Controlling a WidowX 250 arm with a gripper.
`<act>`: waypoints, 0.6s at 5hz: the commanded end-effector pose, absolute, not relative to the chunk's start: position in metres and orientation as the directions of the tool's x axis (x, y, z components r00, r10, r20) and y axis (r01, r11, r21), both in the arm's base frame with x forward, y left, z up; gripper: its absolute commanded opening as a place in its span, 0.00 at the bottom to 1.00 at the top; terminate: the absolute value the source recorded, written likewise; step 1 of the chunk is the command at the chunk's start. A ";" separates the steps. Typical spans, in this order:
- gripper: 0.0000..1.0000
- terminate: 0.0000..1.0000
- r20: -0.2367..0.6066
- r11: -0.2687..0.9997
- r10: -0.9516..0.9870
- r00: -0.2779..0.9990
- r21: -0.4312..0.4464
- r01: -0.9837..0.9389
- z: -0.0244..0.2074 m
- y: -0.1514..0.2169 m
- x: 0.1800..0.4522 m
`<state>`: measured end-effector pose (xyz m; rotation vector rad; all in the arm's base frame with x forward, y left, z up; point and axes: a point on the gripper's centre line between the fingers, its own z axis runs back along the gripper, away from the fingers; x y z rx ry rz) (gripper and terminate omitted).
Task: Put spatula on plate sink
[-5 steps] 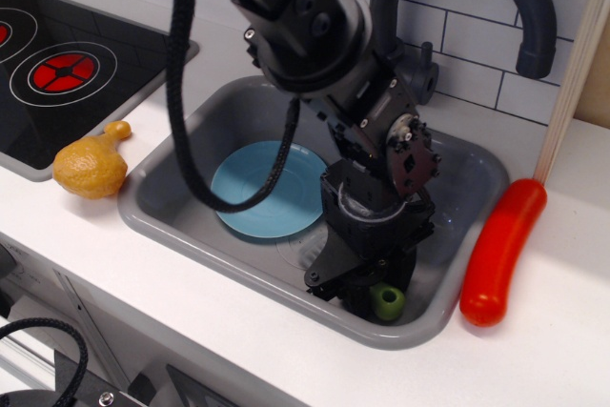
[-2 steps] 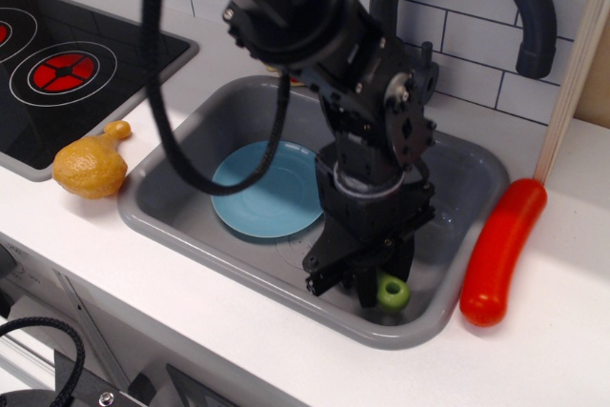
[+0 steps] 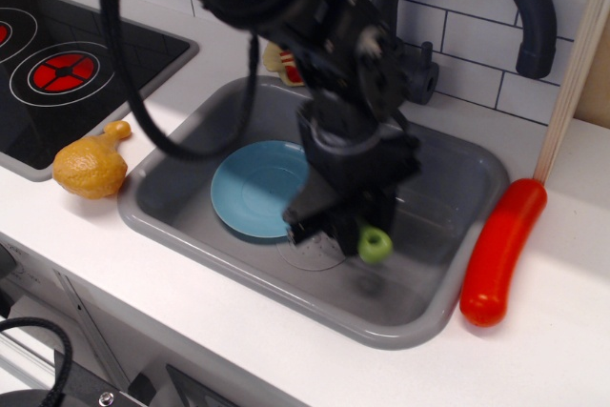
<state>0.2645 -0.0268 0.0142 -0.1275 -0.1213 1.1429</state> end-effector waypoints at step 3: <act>0.00 0.00 0.026 0.378 0.925 0.378 -0.143 -0.915 0.008 0.023 0.287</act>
